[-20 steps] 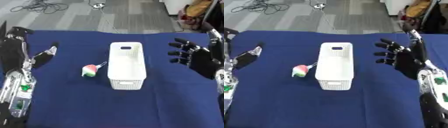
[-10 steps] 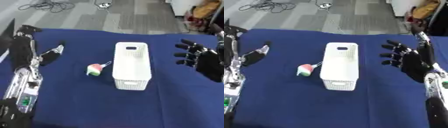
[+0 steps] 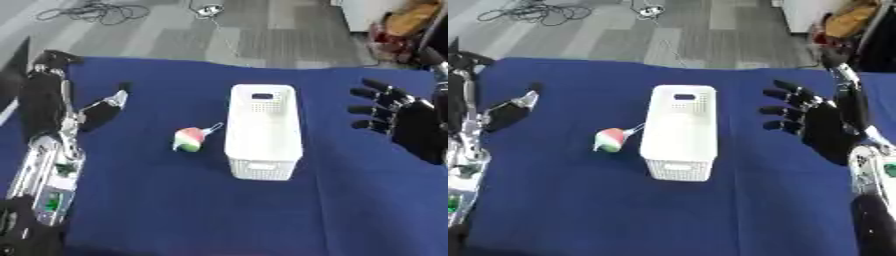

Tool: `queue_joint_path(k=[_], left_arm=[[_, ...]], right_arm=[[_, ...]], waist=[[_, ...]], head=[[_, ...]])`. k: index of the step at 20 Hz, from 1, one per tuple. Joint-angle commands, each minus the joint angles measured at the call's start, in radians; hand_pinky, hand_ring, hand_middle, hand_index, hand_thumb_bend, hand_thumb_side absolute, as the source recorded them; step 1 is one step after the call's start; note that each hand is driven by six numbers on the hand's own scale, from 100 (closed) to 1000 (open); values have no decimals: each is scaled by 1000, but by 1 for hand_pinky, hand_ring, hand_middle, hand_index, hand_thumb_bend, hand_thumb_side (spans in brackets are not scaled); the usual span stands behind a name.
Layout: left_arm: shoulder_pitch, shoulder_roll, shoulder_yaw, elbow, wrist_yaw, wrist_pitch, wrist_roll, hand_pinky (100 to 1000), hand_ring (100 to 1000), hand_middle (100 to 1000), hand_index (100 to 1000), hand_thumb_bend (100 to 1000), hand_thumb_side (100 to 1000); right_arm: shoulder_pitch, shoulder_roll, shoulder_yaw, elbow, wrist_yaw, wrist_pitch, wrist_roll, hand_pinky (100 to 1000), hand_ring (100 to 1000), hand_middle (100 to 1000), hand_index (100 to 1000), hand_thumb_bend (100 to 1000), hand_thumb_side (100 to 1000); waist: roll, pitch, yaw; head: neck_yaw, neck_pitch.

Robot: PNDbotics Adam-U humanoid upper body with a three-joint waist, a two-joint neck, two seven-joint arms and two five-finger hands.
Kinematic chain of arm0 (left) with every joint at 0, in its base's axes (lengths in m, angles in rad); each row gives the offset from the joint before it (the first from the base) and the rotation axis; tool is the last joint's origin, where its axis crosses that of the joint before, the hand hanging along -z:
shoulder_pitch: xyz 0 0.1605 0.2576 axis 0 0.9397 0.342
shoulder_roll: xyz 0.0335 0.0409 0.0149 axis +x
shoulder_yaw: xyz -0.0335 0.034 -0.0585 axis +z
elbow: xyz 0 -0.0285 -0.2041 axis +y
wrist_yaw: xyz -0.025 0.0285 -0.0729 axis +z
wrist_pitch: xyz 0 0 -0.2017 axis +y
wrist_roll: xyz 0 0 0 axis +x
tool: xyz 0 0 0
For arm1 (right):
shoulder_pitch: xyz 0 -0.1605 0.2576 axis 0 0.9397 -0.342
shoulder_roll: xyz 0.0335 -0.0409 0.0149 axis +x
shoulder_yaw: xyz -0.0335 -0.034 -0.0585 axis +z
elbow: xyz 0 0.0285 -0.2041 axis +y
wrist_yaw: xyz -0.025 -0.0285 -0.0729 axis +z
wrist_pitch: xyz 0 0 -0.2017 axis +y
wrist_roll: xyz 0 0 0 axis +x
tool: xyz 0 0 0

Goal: Pick up objects on the table and place them in the box.

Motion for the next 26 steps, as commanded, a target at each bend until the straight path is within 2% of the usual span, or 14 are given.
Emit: queue_joint_path(k=[1,4,6,11,15,26], left_arm=[[-8,11,9,-10,-1,-4,-4,488,607,658,699,499,443],[-26,19,6,-2,-21,-5,-26,513,630,681,717,508,454],[-55,48,-4,16,-48,-4,-76,537,649,701,740,512,442],[-190,203,-54,109,-111,-17,-331,557,661,719,762,518,387],[-273,272,-82,144,-115,-57,-473,562,661,722,772,522,368],[-326,249,-85,149,-93,-82,-468,546,643,712,771,525,385]], right_arm=[[-9,-13,-8,-20,-1,32,31,725,807,942,1000,599,1000],[-6,-10,-11,-18,0,32,31,725,808,942,1000,600,1000],[-4,-11,-13,-17,1,33,31,725,808,942,1000,600,1000],[-2,-12,-9,-14,7,38,37,725,808,942,1000,600,1000],[-3,-13,-7,-14,13,40,43,725,808,942,1000,595,1000],[-8,-8,-6,-15,17,44,47,726,809,943,1000,590,1000]], waist=[[0,-10,0],[-2,-11,-4],[-1,-12,-10],[8,-17,-22],[12,-14,-31],[13,-12,-37]], head=[[-4,1],[-5,1],[-6,1],[-4,1],[-5,1],[-2,1]])
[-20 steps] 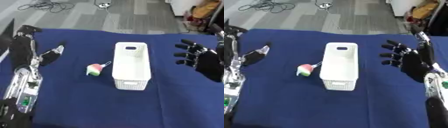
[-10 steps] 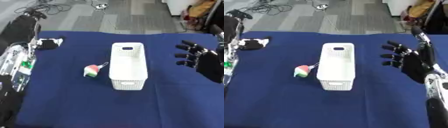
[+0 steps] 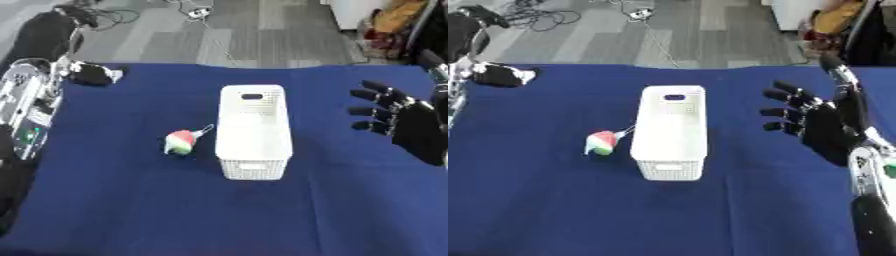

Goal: Pick up objects on the table and place them in the box.

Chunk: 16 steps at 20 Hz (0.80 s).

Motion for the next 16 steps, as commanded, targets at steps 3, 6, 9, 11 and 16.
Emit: queue_joint_path(k=[3,6,9,11,16], left_arm=[[-44,2,-4,1,8,-11,13,542,635,710,771,527,383],[-66,-13,-12,14,1,-17,14,542,634,709,771,531,380],[-97,-35,-26,54,3,-20,16,533,626,702,768,538,363],[-115,-50,-37,90,8,-22,21,530,623,700,768,544,351],[-139,-87,-61,166,30,-31,39,524,618,695,765,543,325]], right_arm=[[-17,-7,-1,-15,4,45,49,726,809,943,1000,589,1000],[-19,-5,0,-16,5,46,50,725,809,942,1000,588,1000],[-21,-2,2,-16,6,47,52,726,809,942,1000,587,1000],[-22,0,4,-17,7,48,54,726,809,942,1000,588,1000],[-27,5,6,-18,10,52,59,727,810,943,1000,588,1000]], waist=[[-1,-7,-3],[-2,-6,-5],[-2,-5,-10],[-3,-4,-13],[-4,0,-21]], head=[[5,0],[9,0],[16,0],[21,0],[34,0]])
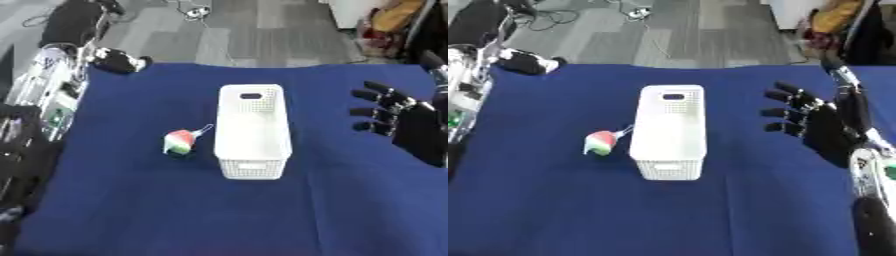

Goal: Pick up objects on the table and place them in the box.

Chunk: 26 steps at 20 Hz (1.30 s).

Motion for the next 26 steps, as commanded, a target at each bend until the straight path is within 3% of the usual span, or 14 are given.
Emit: queue_joint_path(k=[1,11,26], left_arm=[[-28,-6,-9,33,17,-5,15,523,617,693,765,545,317],[-26,-39,-33,138,62,-16,54,511,603,666,757,556,273],[-16,-62,-55,158,77,-34,67,512,604,671,759,569,262]], right_arm=[[-18,-3,0,-19,4,54,59,727,809,943,1000,588,1000],[-23,0,-3,-22,2,55,55,727,810,943,1000,587,1000],[-21,0,-7,-21,1,54,54,728,810,943,1000,586,1000]], waist=[[-3,-6,-2],[-6,-2,-3],[-10,0,1]], head=[[17,0],[25,0],[59,-14]])
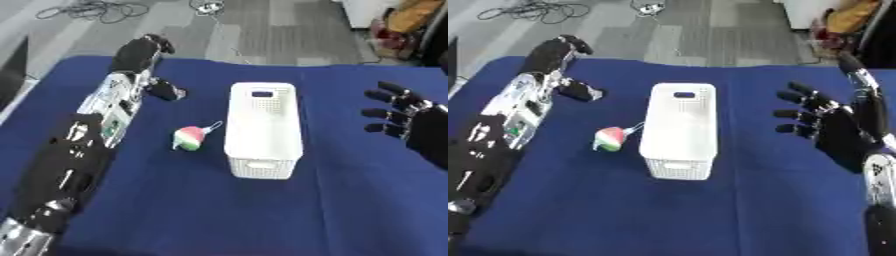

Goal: Pick up objects on the table and place them in the box.

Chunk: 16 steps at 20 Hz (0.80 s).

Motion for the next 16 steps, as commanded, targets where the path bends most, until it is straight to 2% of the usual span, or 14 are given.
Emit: queue_joint_path(k=[1,9,16], left_arm=[[-13,4,-1,-8,3,-6,2,512,604,670,760,572,264],[-14,-8,-7,5,10,-16,6,510,599,666,761,586,262],[-8,-16,-16,12,23,-27,6,508,592,660,759,585,255]], right_arm=[[-13,-8,-6,-21,-2,53,55,728,810,943,1000,586,1000],[-14,-7,-7,-21,-1,51,58,728,810,943,1000,586,1000],[-14,-6,-8,-20,1,52,60,728,810,943,1000,585,1000]], waist=[[-3,-7,1],[-6,-2,2],[-6,-2,3]], head=[[14,-14],[17,-21],[18,-11]])
